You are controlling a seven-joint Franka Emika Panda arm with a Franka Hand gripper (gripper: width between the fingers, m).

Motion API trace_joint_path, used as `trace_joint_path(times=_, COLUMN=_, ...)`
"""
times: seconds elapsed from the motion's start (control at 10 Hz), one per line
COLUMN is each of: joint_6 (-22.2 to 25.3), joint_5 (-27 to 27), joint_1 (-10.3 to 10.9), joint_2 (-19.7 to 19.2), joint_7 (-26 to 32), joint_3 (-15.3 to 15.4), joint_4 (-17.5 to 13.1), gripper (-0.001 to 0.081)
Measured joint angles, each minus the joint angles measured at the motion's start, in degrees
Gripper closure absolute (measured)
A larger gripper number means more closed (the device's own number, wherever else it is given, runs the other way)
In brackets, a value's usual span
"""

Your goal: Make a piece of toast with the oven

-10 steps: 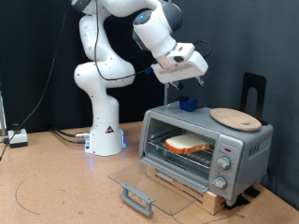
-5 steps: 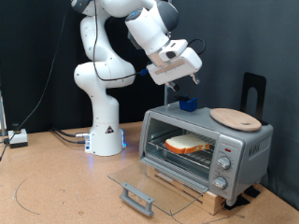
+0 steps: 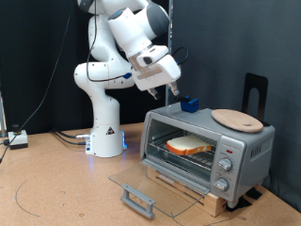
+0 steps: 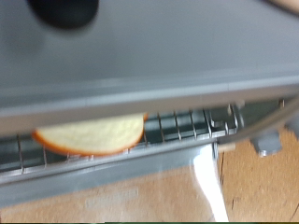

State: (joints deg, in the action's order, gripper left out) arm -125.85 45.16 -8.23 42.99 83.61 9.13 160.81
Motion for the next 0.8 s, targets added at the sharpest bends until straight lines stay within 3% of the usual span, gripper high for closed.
trace_joint_path(times=0.5, joint_6=3.0, joint_5=-7.3, joint_1=-6.3, joint_2=-6.0, joint_7=4.4, joint_3=-7.0, joint_4=-2.1, gripper=0.0002)
trace_joint_path(times=0.7, joint_6=3.2, joint_5=-7.6, joint_1=-6.8, joint_2=-7.3, joint_7=5.8, joint_3=-7.7, joint_4=-2.6, gripper=0.0002)
trace_joint_path(times=0.8, joint_6=3.2, joint_5=-4.4, joint_1=-6.6, joint_2=-7.3, joint_7=3.6, joint_3=-7.6, joint_4=-2.6, gripper=0.0002)
